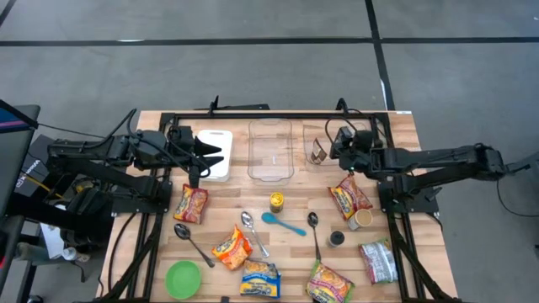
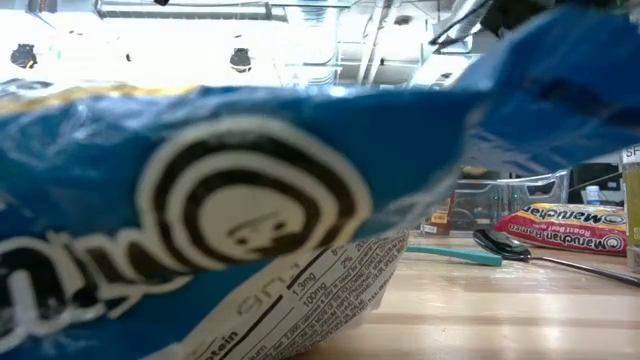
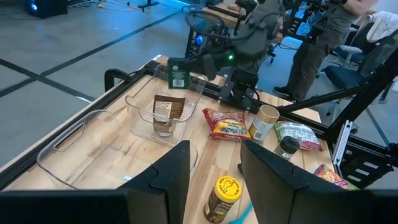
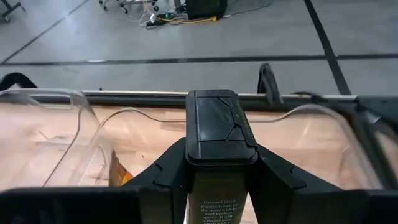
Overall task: Pick & Place Food Item
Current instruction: Put the black spice can into the right transparent bin
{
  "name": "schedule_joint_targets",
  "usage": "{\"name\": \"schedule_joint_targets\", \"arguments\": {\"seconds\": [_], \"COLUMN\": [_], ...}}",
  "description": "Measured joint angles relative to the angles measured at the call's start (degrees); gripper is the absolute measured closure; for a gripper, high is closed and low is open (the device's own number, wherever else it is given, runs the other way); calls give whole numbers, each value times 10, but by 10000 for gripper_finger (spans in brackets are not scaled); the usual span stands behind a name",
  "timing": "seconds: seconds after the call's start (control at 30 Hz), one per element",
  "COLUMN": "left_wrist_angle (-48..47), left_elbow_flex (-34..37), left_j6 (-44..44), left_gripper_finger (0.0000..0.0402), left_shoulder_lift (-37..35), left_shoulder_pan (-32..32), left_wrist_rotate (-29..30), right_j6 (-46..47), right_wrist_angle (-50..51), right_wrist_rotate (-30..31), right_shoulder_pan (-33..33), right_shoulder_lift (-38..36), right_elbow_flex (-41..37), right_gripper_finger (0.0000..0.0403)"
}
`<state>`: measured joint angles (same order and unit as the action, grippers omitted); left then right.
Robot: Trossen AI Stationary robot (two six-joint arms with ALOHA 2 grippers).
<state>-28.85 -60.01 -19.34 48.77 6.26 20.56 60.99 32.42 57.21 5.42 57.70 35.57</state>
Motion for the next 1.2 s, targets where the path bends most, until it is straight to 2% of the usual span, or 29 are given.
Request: {"name": "schedule_joint_targets", "arguments": {"seconds": [0.2,0.33,0.7,1.0,1.2], "left_wrist_angle": [4,8,8,8,8], "left_elbow_flex": [0,0,0,0,0], "left_j6": [0,0,0,0,0], "left_gripper_finger": [266,266,266,266,266], "left_shoulder_lift": [0,0,0,0,0], "left_shoulder_pan": [0,0,0,0,0], "left_wrist_rotate": [0,0,0,0,0], "right_j6": [-71,-105,-105,-106,-116], "right_wrist_angle": [-159,-200,-260,-259,-254], "right_wrist_rotate": [-58,-88,-154,-154,-156], "right_shoulder_pan": [47,76,112,111,111], "right_shoulder_lift": [46,94,192,195,194], "right_elbow_flex": [-49,-51,-51,-50,-50], "right_gripper_finger": [279,278,279,278,261]}}
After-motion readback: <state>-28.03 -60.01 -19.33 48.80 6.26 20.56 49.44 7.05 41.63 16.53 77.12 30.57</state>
